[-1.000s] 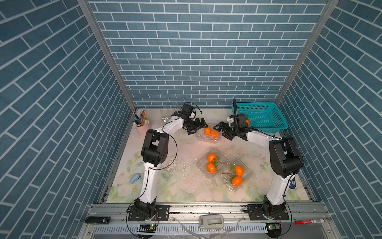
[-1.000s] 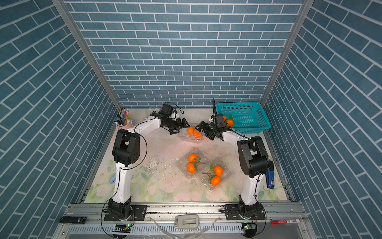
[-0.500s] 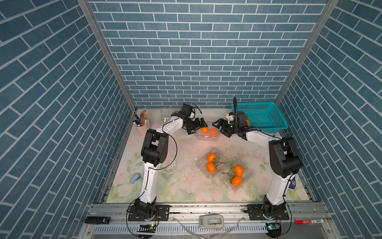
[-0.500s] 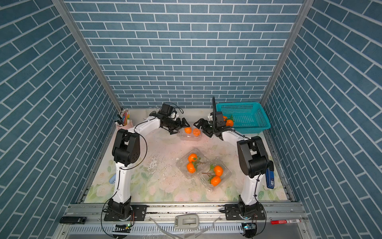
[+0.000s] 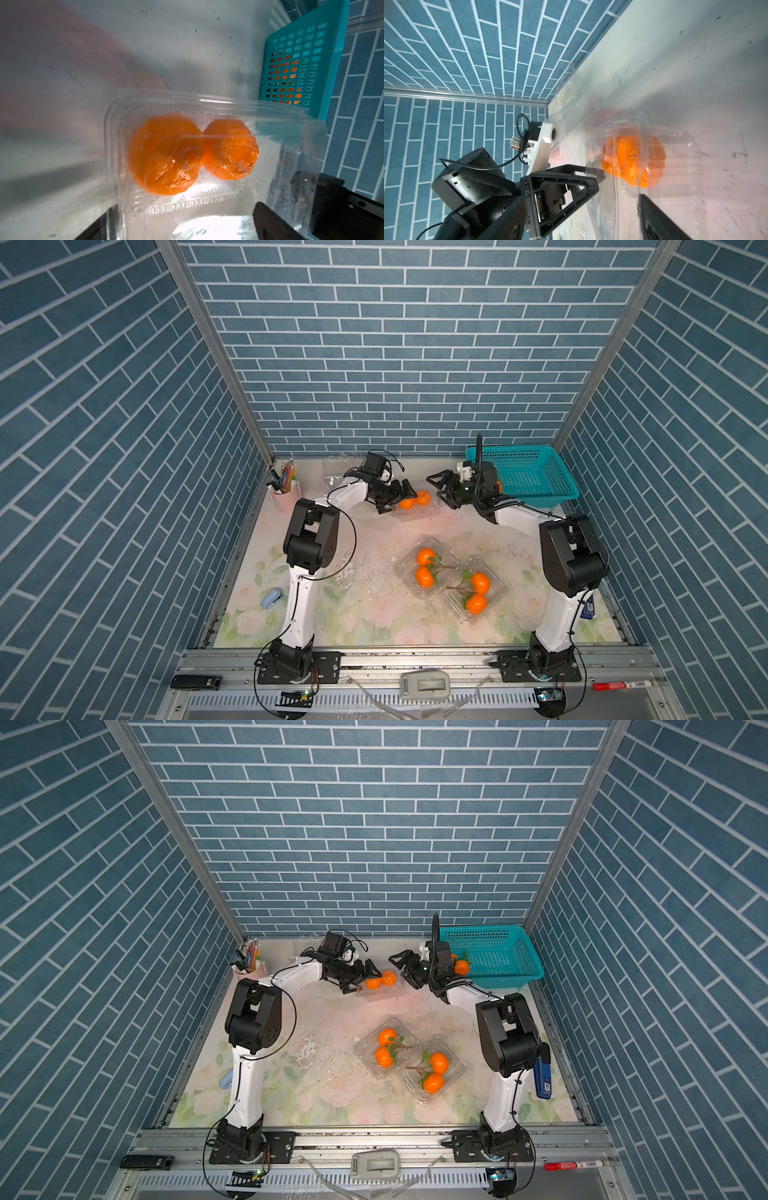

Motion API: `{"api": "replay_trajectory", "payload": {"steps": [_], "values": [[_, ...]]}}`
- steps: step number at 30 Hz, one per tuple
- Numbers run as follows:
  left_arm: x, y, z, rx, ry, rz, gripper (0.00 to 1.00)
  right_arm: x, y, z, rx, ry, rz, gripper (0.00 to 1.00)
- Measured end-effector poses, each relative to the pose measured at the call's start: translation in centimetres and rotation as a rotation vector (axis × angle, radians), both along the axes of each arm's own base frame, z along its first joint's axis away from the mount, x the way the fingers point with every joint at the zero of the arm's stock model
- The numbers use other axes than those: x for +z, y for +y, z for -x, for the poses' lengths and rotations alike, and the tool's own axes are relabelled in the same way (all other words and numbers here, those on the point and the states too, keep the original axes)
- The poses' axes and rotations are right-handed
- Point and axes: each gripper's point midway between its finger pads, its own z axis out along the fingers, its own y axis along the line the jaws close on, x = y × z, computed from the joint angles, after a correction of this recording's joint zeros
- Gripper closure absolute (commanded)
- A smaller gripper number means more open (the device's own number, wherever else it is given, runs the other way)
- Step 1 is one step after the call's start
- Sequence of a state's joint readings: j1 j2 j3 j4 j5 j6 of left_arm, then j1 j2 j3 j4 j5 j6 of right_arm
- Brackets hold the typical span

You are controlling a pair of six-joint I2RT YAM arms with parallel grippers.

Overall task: Take oranges out of containers
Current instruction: Open the packing box at the center of the board.

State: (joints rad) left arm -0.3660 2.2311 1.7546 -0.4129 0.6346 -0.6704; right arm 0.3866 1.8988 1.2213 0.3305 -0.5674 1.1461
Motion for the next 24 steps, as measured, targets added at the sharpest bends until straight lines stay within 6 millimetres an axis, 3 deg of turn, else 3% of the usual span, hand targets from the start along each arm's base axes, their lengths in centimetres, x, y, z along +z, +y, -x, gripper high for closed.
{"api": "replay_trajectory", "payload": {"steps": [14,24], "values": [[2.2,-0.4,-1.2,0.031,-0.074,0.1,0.01,-3.3,-0.4,0.9,-0.044,0.141,-0.052,0.28],[2.5,-0.2,-2.1,0.061,-0.105,0.135,0.01,-4.2,0.5,0.8,-0.045,0.168,-0.087,0.32]]}}
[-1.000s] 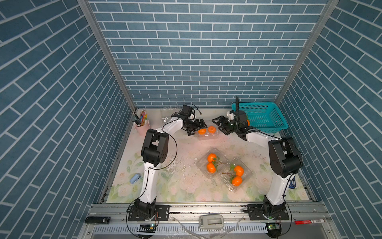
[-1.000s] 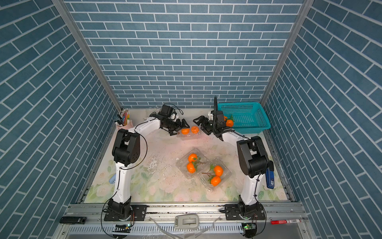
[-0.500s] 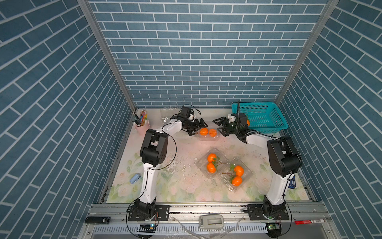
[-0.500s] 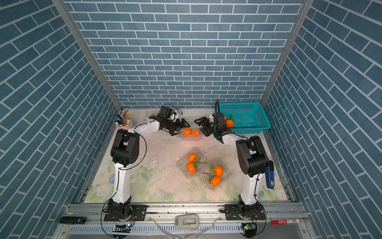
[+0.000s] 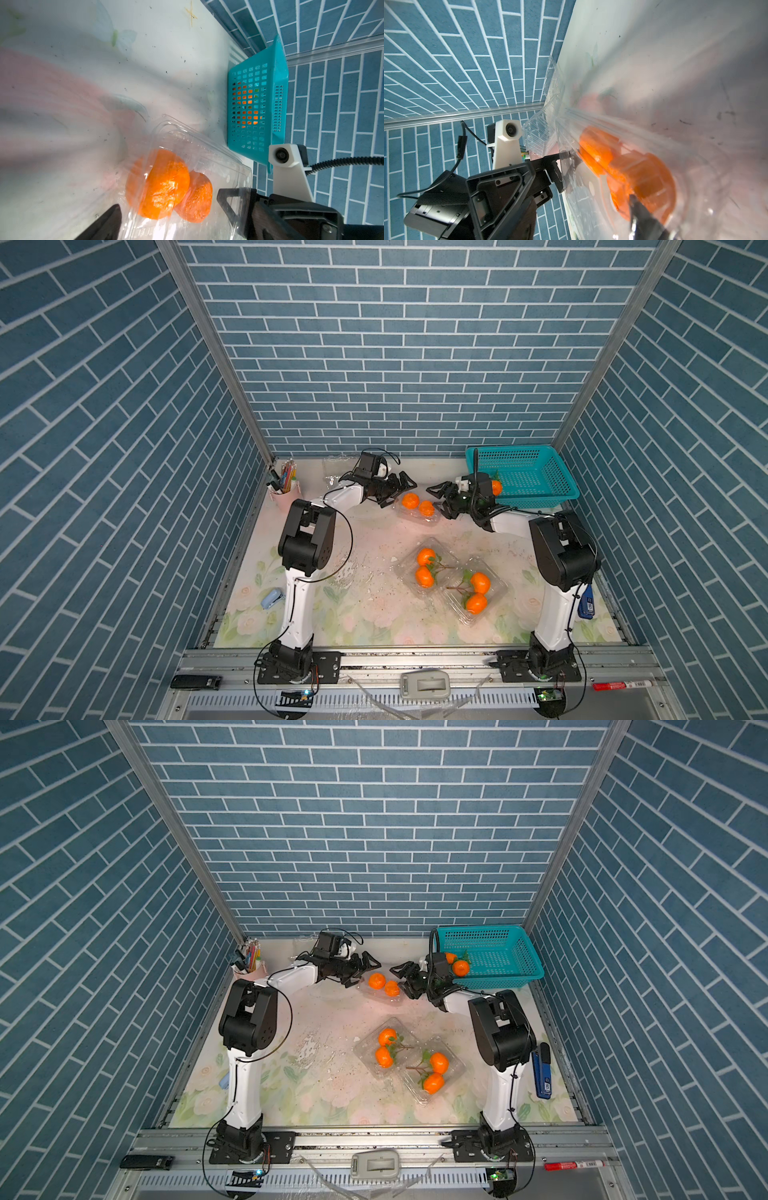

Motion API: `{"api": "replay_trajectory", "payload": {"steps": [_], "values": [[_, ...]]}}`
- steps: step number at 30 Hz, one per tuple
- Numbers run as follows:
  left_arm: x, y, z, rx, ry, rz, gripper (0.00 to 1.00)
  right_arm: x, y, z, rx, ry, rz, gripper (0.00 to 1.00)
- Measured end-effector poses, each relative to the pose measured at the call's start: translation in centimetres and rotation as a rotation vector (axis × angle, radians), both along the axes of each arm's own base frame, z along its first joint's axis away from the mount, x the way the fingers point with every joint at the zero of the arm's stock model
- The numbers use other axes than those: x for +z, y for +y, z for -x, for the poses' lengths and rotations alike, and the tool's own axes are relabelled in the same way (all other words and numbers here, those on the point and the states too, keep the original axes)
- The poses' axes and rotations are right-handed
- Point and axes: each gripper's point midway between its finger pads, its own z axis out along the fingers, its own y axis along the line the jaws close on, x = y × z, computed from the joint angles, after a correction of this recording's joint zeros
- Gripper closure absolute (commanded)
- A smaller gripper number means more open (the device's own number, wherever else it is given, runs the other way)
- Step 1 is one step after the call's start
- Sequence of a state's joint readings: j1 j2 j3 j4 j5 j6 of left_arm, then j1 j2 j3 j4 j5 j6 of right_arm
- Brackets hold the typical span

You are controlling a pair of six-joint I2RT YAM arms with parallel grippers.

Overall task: Take oranges out of containers
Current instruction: Open the packing box at the center of the board.

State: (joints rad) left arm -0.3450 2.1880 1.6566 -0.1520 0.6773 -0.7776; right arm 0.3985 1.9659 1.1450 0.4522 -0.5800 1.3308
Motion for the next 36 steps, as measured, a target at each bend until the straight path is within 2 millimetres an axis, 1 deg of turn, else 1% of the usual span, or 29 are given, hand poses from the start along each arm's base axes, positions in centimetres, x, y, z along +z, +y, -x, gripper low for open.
{"api": "replay_trajectory", "payload": {"steps": [5,10,17,19,22,24,27,31,34,36], "values": [[-0.1,0.4,-0.3,0.021,0.004,0.012,0.01,-0.1,0.6,0.0,-0.002,0.008,-0.022,0.33],[0.0,0.4,-0.7,0.037,-0.005,0.03,0.01,0.3,1.2,-0.3,-0.004,0.006,-0.068,0.33],[-0.3,0.7,-0.8,0.055,0.003,0.041,0.01,1.1,1.4,-0.6,-0.011,-0.008,-0.112,0.35],[-0.3,0.8,-0.9,0.059,0.006,0.043,0.01,1.0,1.2,-0.5,-0.018,-0.005,-0.118,0.37],[-0.3,1.1,-1.0,0.066,0.017,0.053,0.01,0.2,0.8,-0.3,-0.032,0.027,-0.122,0.41],[0.0,1.3,-1.0,0.068,0.022,0.063,0.01,0.0,0.5,-0.4,-0.044,0.044,-0.127,0.45],[0.8,1.6,-1.1,0.077,0.02,0.076,0.01,0.3,-0.1,-0.9,-0.068,0.051,-0.146,0.51],[2.2,2.1,-1.1,0.087,0.012,0.082,0.01,0.6,-0.9,-1.7,-0.107,0.052,-0.162,0.55],[2.9,2.6,-0.6,0.093,0.019,0.063,0.01,0.7,-1.3,-2.1,-0.134,0.058,-0.172,0.59],[3.4,3.1,-0.3,0.106,0.02,0.035,0.01,0.8,-1.4,-2.3,-0.153,0.062,-0.18,0.6]]}}
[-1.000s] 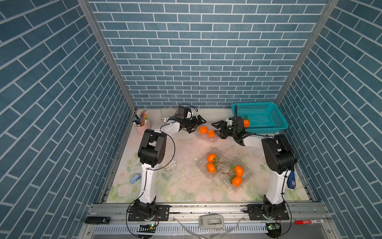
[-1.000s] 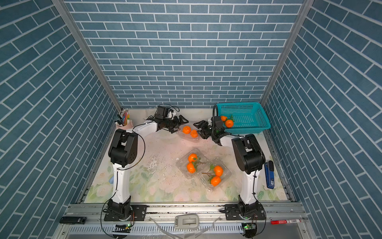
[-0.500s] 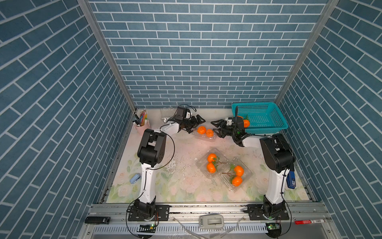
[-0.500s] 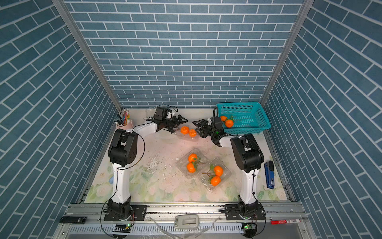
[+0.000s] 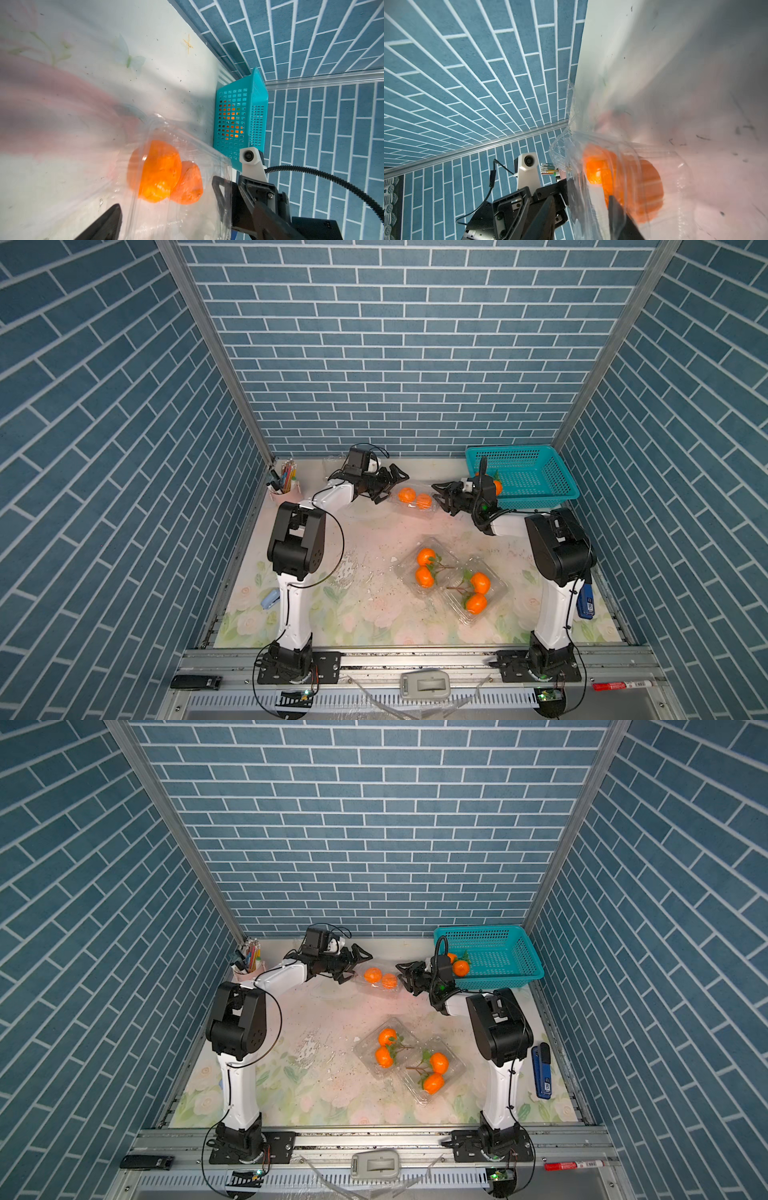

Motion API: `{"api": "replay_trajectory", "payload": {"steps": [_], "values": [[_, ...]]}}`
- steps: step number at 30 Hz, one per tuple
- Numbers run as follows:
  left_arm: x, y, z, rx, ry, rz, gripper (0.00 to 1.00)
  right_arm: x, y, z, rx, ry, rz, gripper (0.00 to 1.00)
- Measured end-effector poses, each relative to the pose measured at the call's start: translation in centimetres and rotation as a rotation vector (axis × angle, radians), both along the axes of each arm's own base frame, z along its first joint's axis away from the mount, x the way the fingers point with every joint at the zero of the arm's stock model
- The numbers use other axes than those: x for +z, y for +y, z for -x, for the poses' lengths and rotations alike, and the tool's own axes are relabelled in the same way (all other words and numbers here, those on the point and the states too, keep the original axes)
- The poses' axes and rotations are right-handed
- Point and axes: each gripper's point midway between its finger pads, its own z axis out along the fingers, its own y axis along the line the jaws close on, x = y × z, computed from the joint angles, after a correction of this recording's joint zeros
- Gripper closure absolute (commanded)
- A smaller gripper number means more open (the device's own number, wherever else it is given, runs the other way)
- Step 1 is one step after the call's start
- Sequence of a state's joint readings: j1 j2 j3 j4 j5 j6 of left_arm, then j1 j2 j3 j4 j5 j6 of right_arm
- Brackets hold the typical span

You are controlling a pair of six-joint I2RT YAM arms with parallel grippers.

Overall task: Take oranges out of containers
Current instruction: Open the packing box at the center of the board.

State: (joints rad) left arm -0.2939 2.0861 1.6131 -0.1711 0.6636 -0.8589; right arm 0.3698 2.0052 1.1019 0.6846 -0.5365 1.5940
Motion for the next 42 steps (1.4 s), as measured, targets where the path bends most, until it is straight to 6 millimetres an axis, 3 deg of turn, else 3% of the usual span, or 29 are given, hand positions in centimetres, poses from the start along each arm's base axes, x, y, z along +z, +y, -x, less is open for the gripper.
{"api": "replay_trajectory", "payload": {"steps": [4,8,13,18,23,31,33,42], "values": [[1.5,1.0,0.7,0.034,-0.02,-0.039,0.01,0.1,-0.3,-0.4,-0.031,0.005,-0.009,0.6],[2.2,2.4,3.6,0.074,-0.043,-0.033,0.01,0.2,-0.6,-0.8,-0.058,0.003,-0.005,0.62],[0.0,2.9,7.0,0.113,-0.046,-0.014,0.01,0.2,-0.6,-1.1,-0.079,0.004,-0.001,0.64],[-3.2,0.6,9.0,0.106,-0.032,0.006,0.02,0.1,-0.2,-1.2,-0.091,-0.002,0.0,0.65],[-4.5,-0.9,8.9,0.125,-0.046,0.04,0.05,-0.1,0.9,-0.8,-0.088,0.011,-0.01,0.66],[-4.7,-0.4,7.7,0.199,-0.075,0.072,0.07,-0.8,2.3,0.0,-0.078,0.044,-0.017,0.67],[-5.1,-0.3,7.7,0.21,-0.071,0.07,0.11,-1.0,2.5,0.1,-0.078,0.051,-0.02,0.67],[-7.3,1.2,8.7,0.278,-0.051,0.062,0.11,-1.3,2.6,0.0,-0.1,0.062,-0.021,0.68]]}}
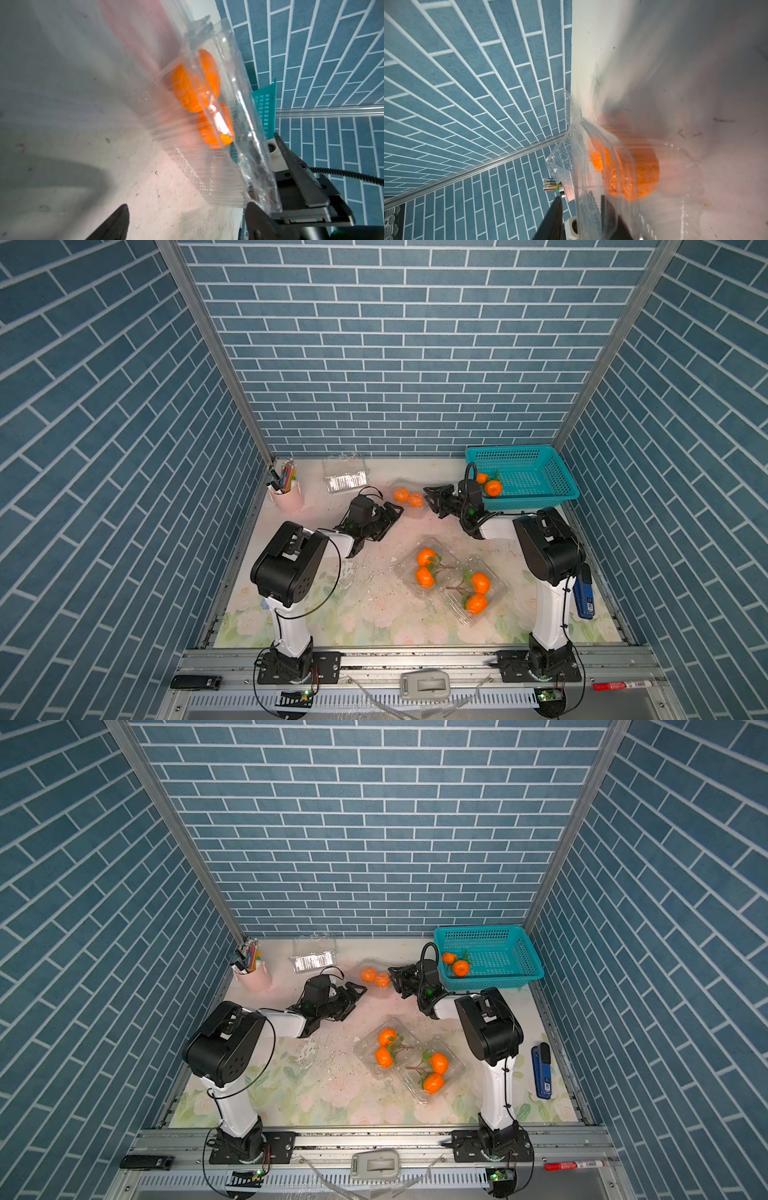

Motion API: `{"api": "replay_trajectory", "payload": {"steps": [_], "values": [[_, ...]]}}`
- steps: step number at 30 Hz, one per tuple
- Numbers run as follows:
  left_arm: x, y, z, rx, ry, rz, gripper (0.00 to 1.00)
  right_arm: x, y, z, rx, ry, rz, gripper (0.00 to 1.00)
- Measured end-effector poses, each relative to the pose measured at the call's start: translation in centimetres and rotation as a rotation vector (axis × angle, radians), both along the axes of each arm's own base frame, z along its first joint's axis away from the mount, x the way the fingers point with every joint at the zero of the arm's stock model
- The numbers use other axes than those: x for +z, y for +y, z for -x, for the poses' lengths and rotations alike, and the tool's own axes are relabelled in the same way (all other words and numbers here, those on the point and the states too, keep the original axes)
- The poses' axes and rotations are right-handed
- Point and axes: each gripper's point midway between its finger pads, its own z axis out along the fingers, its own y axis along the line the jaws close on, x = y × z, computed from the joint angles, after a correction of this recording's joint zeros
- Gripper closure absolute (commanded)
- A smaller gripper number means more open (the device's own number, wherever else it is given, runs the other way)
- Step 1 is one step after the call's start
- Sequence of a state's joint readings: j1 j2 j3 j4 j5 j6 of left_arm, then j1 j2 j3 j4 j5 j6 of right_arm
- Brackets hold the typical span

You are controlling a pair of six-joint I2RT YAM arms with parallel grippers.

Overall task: Take oranges out of containers
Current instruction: Open the packing box at the center of the board.

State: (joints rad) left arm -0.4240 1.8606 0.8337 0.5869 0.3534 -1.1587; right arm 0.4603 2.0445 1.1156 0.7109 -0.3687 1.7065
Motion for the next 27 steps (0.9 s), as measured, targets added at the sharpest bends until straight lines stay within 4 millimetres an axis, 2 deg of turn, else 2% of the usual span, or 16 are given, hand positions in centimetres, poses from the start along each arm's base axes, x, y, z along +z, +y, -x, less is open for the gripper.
{"api": "replay_trajectory", "payload": {"steps": [3,12,27], "values": [[-0.5,0.4,0.3,0.015,0.007,-0.008,0.11,-0.1,0.1,0.0,-0.003,0.003,-0.001,0.68],[0.7,0.1,-0.6,0.037,-0.04,0.047,0.11,-0.7,1.0,0.5,0.005,0.017,-0.003,0.68],[-0.4,0.0,-0.8,0.05,-0.021,0.058,0.11,-0.9,1.5,1.0,0.014,0.01,-0.005,0.69]]}}
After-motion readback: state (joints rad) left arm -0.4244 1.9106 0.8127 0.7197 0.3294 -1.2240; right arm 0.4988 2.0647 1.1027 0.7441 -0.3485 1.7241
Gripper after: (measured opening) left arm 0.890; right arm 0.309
